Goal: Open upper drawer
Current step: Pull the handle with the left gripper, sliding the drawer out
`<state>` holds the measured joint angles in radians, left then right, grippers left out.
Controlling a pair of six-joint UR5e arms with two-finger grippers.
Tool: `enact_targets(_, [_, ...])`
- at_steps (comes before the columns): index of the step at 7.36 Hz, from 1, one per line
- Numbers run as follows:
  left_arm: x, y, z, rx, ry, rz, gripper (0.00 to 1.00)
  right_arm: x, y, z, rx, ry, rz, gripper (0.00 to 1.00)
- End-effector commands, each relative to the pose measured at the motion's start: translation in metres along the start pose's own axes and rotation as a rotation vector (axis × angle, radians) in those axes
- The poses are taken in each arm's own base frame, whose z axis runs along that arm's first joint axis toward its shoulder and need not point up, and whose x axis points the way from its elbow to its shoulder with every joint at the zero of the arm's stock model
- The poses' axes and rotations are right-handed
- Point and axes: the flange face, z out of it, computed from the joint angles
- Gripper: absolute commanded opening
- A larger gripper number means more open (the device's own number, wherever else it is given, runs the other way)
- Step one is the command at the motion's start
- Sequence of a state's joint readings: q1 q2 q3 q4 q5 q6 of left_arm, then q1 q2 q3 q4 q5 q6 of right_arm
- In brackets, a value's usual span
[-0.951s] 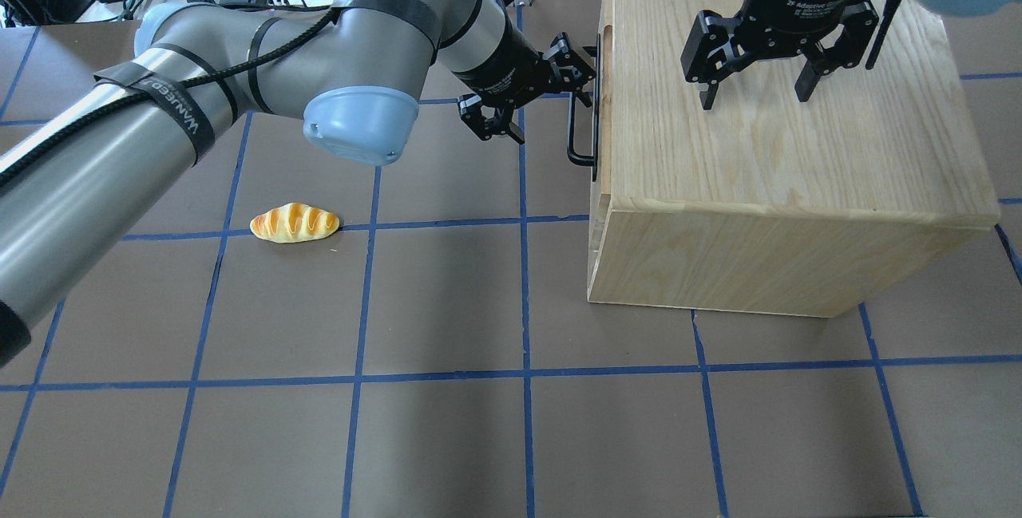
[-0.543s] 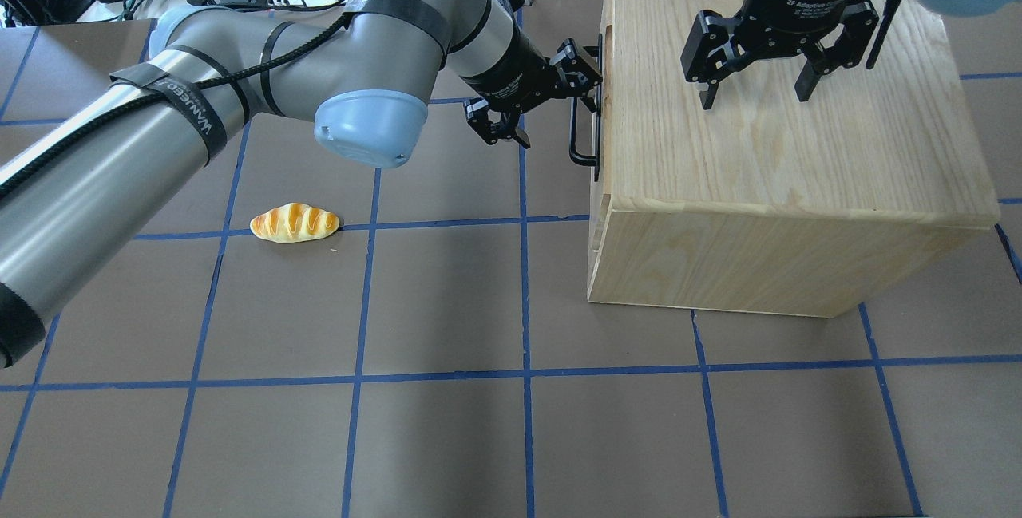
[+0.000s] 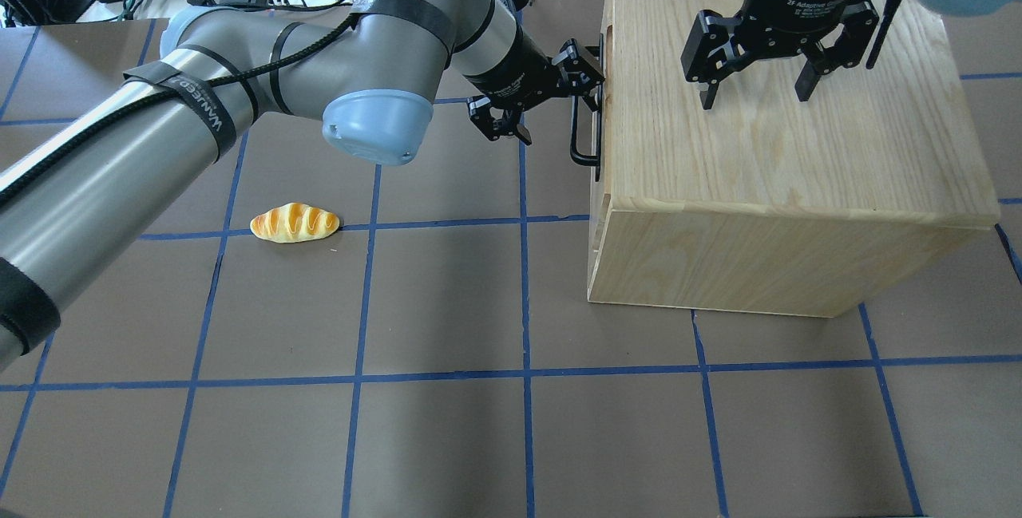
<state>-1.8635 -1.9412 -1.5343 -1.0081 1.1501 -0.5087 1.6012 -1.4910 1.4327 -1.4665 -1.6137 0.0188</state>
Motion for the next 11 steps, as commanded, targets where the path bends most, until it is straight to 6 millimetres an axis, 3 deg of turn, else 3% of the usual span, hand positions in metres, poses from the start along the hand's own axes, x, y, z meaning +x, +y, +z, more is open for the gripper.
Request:
enact_targets(1, [-0.017,-0.013,-0.005,0.03,-0.032,0.074,1.0,0.0,0.0,0.001,-0.002,0.0,-0.001,1.0])
enact_targets(6, [-0.029,-0.017,-0.012,0.03,-0.044,0.142,1.0,0.0,0.0,0.0,0.0,0.0,0.001,1.0])
enact_targets(8, [-0.059,-0.035,-0.026,0.027,-0.063,0.137,1.0,0.0,0.0,0.0,0.0,0.0,-0.001,1.0])
enact_targets(10, [-0.065,-0.037,-0.03,0.028,-0.066,0.157,1.0,0.0,0.0,0.0,0.0,0.0,0.001,1.0])
enact_targets(11, [-0.078,-0.045,-0.041,0.031,-0.07,0.166,1.0,0.001,0.0,0.0,0.0,0.0,0.002,1.0])
